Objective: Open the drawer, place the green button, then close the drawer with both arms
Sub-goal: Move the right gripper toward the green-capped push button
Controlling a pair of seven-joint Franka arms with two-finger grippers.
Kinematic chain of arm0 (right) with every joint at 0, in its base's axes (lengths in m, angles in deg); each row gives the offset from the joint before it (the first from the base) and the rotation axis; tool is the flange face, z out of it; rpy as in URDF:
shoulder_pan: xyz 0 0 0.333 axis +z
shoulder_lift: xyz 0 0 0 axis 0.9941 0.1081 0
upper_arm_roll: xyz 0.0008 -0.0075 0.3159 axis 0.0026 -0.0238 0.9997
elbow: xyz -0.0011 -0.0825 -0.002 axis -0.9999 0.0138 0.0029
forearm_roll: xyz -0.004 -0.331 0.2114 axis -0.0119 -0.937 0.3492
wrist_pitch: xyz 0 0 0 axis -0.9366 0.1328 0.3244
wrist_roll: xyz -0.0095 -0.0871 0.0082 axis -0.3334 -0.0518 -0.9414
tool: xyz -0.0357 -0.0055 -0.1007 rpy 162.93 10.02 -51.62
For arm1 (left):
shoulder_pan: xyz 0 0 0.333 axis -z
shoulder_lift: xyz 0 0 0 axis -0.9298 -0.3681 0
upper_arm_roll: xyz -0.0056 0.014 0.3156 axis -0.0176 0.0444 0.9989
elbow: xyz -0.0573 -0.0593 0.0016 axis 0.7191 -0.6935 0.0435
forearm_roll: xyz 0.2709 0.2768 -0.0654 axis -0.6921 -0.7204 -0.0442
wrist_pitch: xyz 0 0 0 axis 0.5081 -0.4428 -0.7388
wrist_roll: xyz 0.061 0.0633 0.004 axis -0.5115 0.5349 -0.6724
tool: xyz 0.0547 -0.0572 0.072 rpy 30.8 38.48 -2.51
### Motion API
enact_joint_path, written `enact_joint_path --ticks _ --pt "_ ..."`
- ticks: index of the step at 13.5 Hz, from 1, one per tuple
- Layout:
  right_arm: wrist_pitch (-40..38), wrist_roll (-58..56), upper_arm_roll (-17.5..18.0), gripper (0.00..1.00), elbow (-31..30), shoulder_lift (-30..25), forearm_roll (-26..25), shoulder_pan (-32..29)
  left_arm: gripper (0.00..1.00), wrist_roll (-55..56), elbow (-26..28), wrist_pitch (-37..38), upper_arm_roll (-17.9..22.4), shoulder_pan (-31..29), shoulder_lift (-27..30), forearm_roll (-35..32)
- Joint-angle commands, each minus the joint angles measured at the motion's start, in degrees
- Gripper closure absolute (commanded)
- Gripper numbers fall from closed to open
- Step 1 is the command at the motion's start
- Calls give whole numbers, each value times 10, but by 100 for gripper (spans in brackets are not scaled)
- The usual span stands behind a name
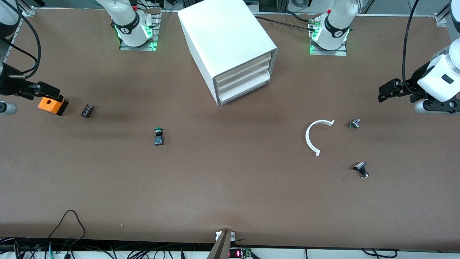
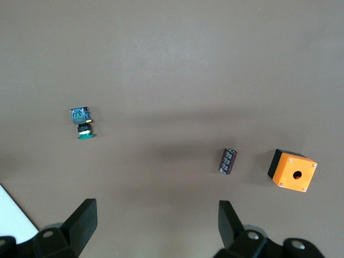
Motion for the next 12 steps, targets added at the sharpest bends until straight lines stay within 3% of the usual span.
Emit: enact_joint_path --ticks 1,12 --pt "12 4 0 0 7 13 -1 0 0 -4 -9 11 -4 -4 1 -2" --pt "18 -5 1 0 -2 48 6 7 0 -4 -9 11 -4 -4 1 -2"
